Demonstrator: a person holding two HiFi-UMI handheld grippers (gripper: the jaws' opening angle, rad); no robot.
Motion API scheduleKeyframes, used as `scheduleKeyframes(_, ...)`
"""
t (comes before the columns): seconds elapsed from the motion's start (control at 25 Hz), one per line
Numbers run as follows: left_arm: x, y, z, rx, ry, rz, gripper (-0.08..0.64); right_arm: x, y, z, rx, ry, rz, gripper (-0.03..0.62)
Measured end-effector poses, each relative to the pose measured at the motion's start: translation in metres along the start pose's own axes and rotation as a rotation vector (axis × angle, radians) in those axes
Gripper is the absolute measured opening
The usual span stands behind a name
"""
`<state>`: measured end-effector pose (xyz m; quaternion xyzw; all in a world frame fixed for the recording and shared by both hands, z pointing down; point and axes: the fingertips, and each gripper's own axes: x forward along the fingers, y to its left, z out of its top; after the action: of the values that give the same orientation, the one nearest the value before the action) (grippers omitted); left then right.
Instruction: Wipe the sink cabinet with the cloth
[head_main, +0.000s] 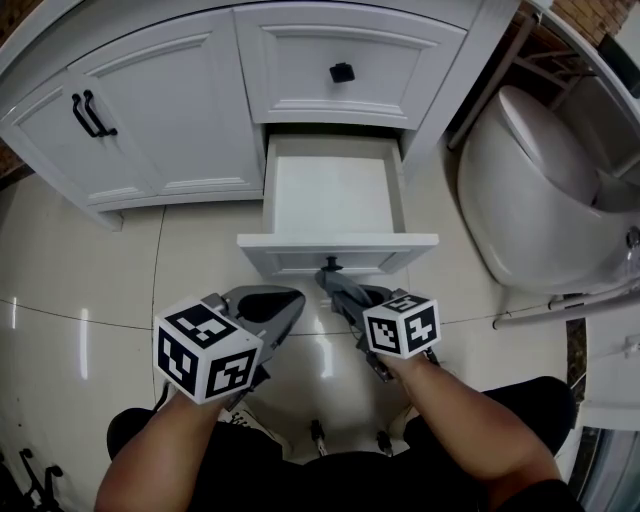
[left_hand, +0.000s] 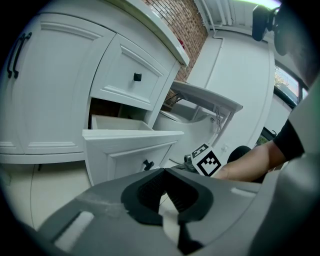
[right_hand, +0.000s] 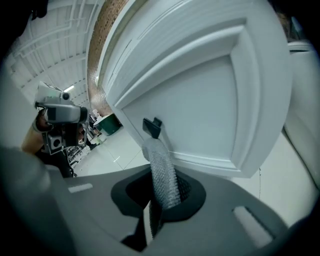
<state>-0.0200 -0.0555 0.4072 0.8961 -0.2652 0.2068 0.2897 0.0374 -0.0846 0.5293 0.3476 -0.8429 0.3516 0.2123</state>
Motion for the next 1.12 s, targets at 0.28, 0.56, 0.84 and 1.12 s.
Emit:
scheduleKeyframes(0.28, 0.001, -0.016, 0.011, 0.011, -0.032, -0.015, 0.002, -0.033, -0.028, 0.007, 0.035, -0.068, -0.065, 0.025)
scheduleKeyframes(0.56, 0.009, -0.026, 0.01, 0.023, -0.022, -0.019, 0.002, -0.061, -0.053, 0.005, 0.068, -0.102, -0.136, 0.025)
scheduleKeyframes(0.84, 0.012, -0.036, 0.016, 0.021, -0.038, -0.035, 0.002, -0.088, -0.072, 0.004, 0.129, -0.15, -0.185, 0.025)
scheduleKeyframes(1.12, 0.007, -0.036, 0.013, 0.027, -0.04, -0.019, 0.002, -0.106, -0.091, -0.002, 0.159, -0.162, -0.249, 0.025)
